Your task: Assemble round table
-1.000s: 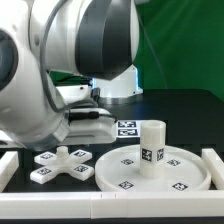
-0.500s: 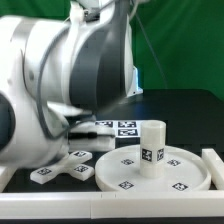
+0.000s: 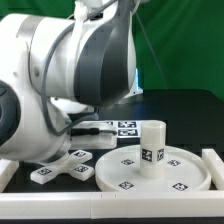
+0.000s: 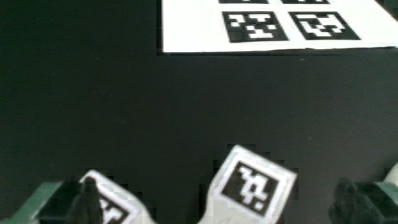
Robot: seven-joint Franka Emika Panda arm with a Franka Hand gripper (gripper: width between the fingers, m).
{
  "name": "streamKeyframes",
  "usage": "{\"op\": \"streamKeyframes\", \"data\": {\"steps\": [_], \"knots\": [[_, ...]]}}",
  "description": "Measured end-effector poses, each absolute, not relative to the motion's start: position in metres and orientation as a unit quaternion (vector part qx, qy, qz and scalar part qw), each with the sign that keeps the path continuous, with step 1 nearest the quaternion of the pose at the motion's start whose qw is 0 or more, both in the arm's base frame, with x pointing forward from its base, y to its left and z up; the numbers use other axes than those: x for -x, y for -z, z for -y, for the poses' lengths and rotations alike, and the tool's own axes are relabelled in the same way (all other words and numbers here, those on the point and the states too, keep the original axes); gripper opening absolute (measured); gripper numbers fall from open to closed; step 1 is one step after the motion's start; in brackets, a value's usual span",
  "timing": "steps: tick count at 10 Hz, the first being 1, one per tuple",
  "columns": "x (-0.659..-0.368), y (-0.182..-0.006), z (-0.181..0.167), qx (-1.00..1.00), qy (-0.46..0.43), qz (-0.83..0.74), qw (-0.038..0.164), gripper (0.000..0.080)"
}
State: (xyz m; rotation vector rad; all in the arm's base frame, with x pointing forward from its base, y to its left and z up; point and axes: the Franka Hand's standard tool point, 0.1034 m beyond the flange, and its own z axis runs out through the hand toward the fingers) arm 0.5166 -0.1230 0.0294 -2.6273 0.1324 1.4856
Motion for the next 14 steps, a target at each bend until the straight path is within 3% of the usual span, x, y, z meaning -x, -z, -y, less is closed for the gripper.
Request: {"op": "streamKeyframes", "data": {"steps": [10,14], "knots": [[-0.523,-0.034,0.127,0.878,-0.473,-0.05,0.059,0.0648],[-0.517,-0.024,0.128,0.871,-0.484,-0.061,0.055,0.0648]]}}
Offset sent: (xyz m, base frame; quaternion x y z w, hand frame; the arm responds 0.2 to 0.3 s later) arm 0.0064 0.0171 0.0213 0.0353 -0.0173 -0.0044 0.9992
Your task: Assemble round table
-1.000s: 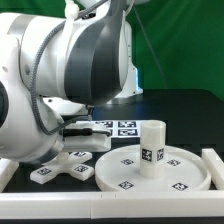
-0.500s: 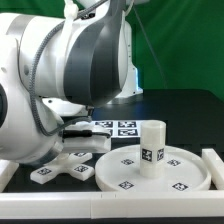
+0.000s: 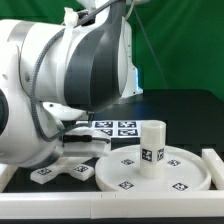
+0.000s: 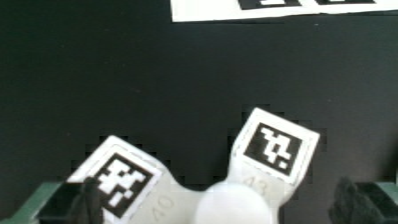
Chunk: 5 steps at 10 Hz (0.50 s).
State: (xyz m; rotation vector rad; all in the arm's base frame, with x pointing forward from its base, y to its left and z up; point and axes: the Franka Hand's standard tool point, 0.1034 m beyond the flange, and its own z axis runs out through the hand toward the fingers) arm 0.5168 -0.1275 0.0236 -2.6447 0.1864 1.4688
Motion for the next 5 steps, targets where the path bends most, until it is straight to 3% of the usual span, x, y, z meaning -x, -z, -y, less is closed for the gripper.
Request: {"op": "streamKeyframes", "data": {"steps": [3,4,5], "knots": [[-0.5182,-0.0191,0.1286,0.874,-0.479,-0.062,0.053,0.0648],[-0.5179,-0.0189,0.1286,0.874,-0.48,-0.062,0.053,0.0511],[-0.5178,-0.0187,0.1286,0.874,-0.48,-0.062,0.053,0.0511]]}}
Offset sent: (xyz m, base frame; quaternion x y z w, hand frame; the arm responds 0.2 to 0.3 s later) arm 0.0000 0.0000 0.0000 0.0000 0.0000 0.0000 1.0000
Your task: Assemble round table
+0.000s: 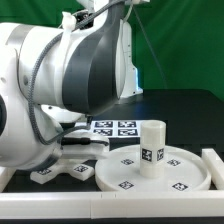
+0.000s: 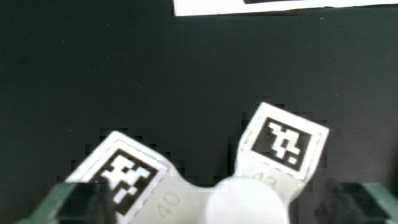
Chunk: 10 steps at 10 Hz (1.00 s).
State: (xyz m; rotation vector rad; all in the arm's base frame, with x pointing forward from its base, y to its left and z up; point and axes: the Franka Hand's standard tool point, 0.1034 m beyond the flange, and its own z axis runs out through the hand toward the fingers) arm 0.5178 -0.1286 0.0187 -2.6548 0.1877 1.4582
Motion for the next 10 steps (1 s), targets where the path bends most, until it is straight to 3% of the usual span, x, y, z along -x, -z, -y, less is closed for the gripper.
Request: {"op": "streamKeyframes", "data": {"steps": [2,10], "knots": [[-0.5174,-0.0186,0.1285,0.873,-0.48,-0.061,0.054,0.0236],[-0.5117,-0.0224,0.1255,0.881,-0.467,-0.053,0.057,0.0213]]}}
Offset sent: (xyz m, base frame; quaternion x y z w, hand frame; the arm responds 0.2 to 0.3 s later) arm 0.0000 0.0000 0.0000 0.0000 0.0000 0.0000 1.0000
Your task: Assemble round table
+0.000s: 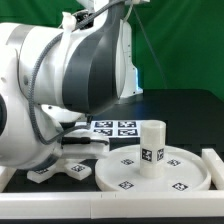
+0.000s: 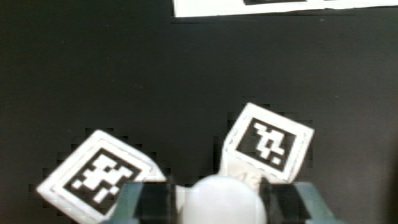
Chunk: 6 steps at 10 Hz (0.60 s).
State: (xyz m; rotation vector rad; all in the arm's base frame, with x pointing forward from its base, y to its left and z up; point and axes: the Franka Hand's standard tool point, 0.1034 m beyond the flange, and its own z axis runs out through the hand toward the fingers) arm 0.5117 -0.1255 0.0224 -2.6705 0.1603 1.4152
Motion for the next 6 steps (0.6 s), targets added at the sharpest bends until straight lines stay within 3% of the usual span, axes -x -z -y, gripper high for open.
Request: {"op": "streamKeyframes", "data": {"steps": [3,6], "knots": [[-0.48,-0.045,0.107,0.885,-0.459,-0.051,0.062,0.0215],[-0.486,-0.076,0.107,0.928,-0.365,-0.043,0.062,0.0215]]}}
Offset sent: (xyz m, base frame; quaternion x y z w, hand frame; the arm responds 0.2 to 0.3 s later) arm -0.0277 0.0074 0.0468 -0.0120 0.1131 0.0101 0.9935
